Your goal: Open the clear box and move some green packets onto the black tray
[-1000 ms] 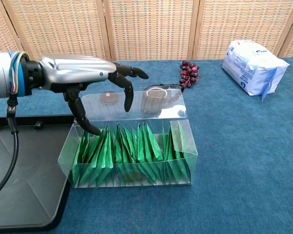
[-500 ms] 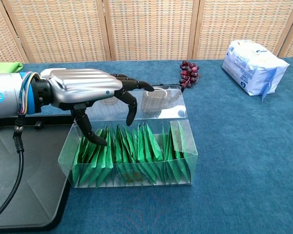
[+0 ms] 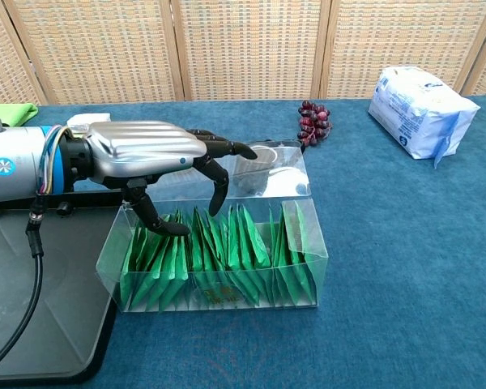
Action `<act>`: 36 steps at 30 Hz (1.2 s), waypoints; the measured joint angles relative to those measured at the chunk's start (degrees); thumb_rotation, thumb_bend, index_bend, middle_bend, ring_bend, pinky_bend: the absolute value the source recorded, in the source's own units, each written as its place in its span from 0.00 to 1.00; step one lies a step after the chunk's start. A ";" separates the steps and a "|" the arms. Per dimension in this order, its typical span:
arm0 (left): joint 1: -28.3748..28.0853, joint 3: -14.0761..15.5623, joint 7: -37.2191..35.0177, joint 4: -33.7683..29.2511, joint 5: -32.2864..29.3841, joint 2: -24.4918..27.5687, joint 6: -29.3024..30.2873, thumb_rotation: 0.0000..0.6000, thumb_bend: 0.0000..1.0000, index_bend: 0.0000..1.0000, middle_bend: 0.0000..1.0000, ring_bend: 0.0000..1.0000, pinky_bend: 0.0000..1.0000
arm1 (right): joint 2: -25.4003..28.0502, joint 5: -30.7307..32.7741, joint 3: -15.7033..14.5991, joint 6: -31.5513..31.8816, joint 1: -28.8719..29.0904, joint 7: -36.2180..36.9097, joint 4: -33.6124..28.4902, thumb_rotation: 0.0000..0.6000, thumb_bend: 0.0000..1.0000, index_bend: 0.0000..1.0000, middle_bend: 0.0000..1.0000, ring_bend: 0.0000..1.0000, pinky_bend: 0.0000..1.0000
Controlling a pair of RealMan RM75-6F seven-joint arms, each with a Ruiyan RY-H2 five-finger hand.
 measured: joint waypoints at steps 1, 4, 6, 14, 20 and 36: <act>-0.02 -0.05 0.05 0.14 -0.03 -0.10 -0.09 1.00 0.36 0.47 0.00 0.00 0.00 | 0.01 -0.01 0.00 -0.02 0.01 0.02 -0.02 1.00 0.01 0.00 0.00 0.00 0.00; -0.11 -0.15 0.33 0.57 -0.19 -0.42 -0.73 1.00 0.38 0.48 0.00 0.00 0.00 | 0.05 0.08 0.02 -0.13 0.04 0.15 0.00 1.00 0.01 0.00 0.00 0.00 0.00; -0.05 -0.11 0.45 0.74 -0.29 -0.60 -0.99 1.00 0.38 0.48 0.00 0.00 0.00 | 0.09 0.14 0.03 -0.21 0.05 0.33 0.03 1.00 0.01 0.00 0.00 0.00 0.00; 0.35 0.20 0.54 1.68 -0.16 -1.55 -1.40 1.00 0.38 0.49 0.00 0.00 0.00 | 0.12 0.16 -0.03 -0.46 0.12 0.50 0.12 1.00 0.01 0.00 0.00 0.00 0.00; 0.48 0.25 1.25 2.32 -0.11 -2.15 -1.52 1.00 0.40 0.52 0.00 0.00 0.00 | 0.15 0.18 -0.04 -0.45 0.10 0.64 0.17 1.00 0.01 0.00 0.00 0.00 0.00; 0.99 -0.60 0.87 2.61 -0.39 -3.14 -1.11 1.00 0.41 0.71 0.00 0.00 0.00 | 0.26 -0.03 -0.09 -0.47 0.09 1.25 0.31 1.00 0.01 0.00 0.00 0.00 0.00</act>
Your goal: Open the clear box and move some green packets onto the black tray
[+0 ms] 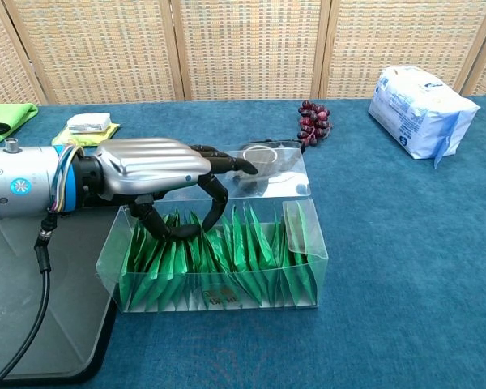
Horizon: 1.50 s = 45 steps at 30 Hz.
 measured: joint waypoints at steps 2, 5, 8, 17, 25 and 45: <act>0.04 -0.33 -0.43 -0.25 0.01 0.17 0.30 1.00 0.42 0.71 0.00 0.00 0.00 | 0.02 -0.03 0.00 0.04 -0.01 0.00 -0.02 1.00 0.01 0.00 0.00 0.00 0.00; 0.09 -0.76 -1.29 -1.07 -0.05 0.72 0.50 1.00 0.42 0.71 0.00 0.00 0.00 | 0.02 -0.06 -0.02 0.08 -0.03 0.04 -0.02 1.00 0.01 0.00 0.00 0.00 0.00; 0.13 -1.48 -1.79 -2.12 0.08 1.86 1.28 1.00 0.43 0.71 0.00 0.00 0.00 | 0.01 -0.07 0.00 0.09 -0.02 0.03 -0.04 1.00 0.01 0.00 0.00 0.00 0.00; 0.26 -3.32 -2.44 -5.26 -0.63 5.39 2.26 1.00 0.43 0.71 0.00 0.00 0.00 | -0.02 -0.29 -0.10 0.30 -0.10 -0.15 -0.16 1.00 0.01 0.00 0.00 0.00 0.00; 0.83 -4.98 -4.28 -9.01 -1.08 9.14 3.95 1.00 0.43 0.72 0.00 0.00 0.00 | 0.02 -0.66 -0.19 0.80 -0.29 -0.36 -0.44 1.00 0.01 0.00 0.00 0.00 0.00; 5.11 -6.65 -8.98 -17.04 0.90 22.69 9.54 1.00 0.43 0.72 0.00 0.00 0.00 | -0.58 -2.19 -0.95 1.46 -0.41 -2.74 -1.42 1.00 0.01 0.00 0.00 0.00 0.00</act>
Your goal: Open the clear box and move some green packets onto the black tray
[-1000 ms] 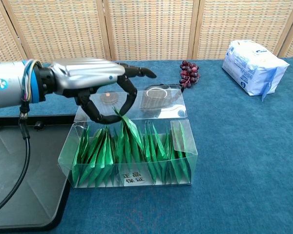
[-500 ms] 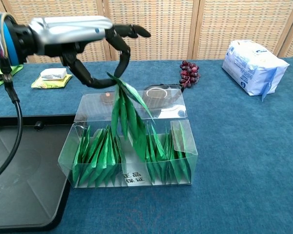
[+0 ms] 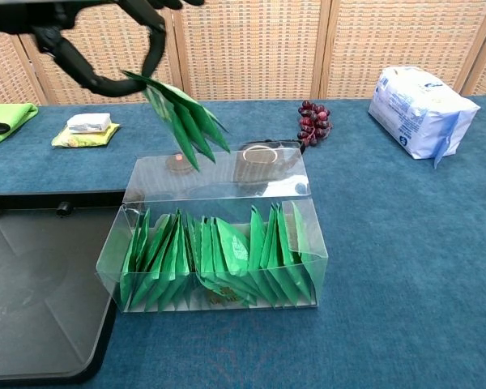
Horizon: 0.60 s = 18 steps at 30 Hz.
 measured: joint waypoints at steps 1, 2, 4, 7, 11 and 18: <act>0.49 0.21 -0.62 -0.06 0.42 0.78 0.47 1.00 0.43 0.72 0.00 0.00 0.00 | -0.03 -0.13 -0.06 0.08 -0.02 -0.15 -0.08 1.00 0.01 0.00 0.00 0.00 0.00; 1.01 0.45 -1.28 -0.10 0.90 1.59 0.96 1.00 0.43 0.72 0.00 0.00 0.00 | -0.06 -0.24 -0.11 0.16 -0.05 -0.27 -0.18 1.00 0.01 0.00 0.00 0.00 0.00; 2.40 1.25 -2.93 0.01 2.08 3.52 2.09 1.00 0.43 0.72 0.00 0.00 0.00 | -0.10 -0.52 -0.24 0.32 -0.11 -0.48 -0.39 1.00 0.01 0.00 0.00 0.00 0.00; 4.75 2.94 -5.26 0.73 3.55 6.24 3.51 1.00 0.43 0.72 0.00 0.00 0.00 | -0.12 -0.94 -0.41 0.55 -0.21 -0.65 -0.57 1.00 0.01 0.00 0.00 0.00 0.00; 7.62 5.34 -7.58 2.24 4.97 8.85 5.13 1.00 0.43 0.72 0.00 0.00 0.00 | -0.12 -1.39 -0.58 0.76 -0.29 -0.75 -0.74 1.00 0.01 0.00 0.00 0.00 0.00; 12.62 9.84 -13.47 7.60 6.94 10.16 6.83 1.00 0.43 0.72 0.00 0.00 0.00 | -0.22 -2.25 -0.94 0.76 -0.19 -1.35 -1.11 1.00 0.01 0.00 0.00 0.00 0.00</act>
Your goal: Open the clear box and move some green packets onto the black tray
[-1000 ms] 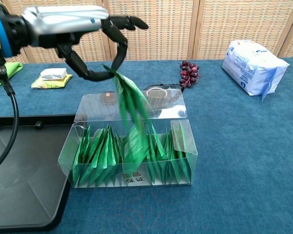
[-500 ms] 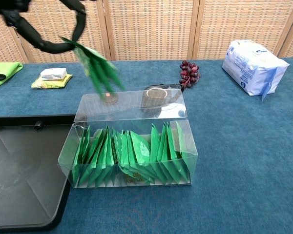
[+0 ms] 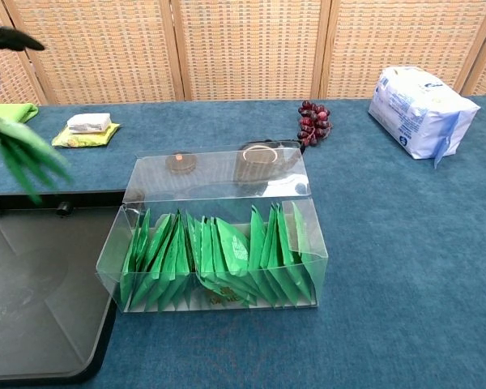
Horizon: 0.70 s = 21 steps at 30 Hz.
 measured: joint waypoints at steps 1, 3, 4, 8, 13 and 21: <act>0.33 0.47 -0.75 0.60 0.11 0.00 -0.15 1.00 0.43 0.72 0.00 0.00 0.00 | -0.03 -0.05 -0.03 -0.02 0.02 -0.06 -0.04 1.00 0.01 0.00 0.00 0.00 0.00; 0.78 1.56 -2.13 1.36 0.21 0.08 -1.17 1.00 0.43 0.72 0.00 0.00 0.00 | -0.05 -0.09 -0.05 -0.09 0.07 -0.12 -0.09 1.00 0.01 0.00 0.00 0.00 0.00; 0.82 1.84 -2.46 1.46 0.18 0.19 -1.87 1.00 0.43 0.72 0.00 0.00 0.00 | -0.06 -0.09 -0.06 -0.14 0.10 -0.14 -0.12 1.00 0.01 0.00 0.00 0.00 0.00; 0.71 2.91 -3.27 1.66 -0.37 0.64 -5.95 1.00 0.43 0.64 0.00 0.00 0.00 | -0.05 -0.14 -0.12 -0.20 0.12 -0.18 -0.13 1.00 0.01 0.00 0.00 0.00 0.00; -0.18 3.59 -3.16 1.01 -2.42 1.01 -11.74 1.00 0.42 0.02 0.00 0.00 0.00 | 0.02 -0.13 -0.14 -0.10 0.05 -0.08 -0.12 1.00 0.01 0.00 0.00 0.00 0.00; -0.17 2.62 -2.69 -0.07 -4.81 0.16 -12.35 1.00 0.35 0.00 0.00 0.00 0.00 | 0.03 -0.18 -0.23 -0.13 0.03 -0.03 -0.07 1.00 0.01 0.00 0.00 0.00 0.00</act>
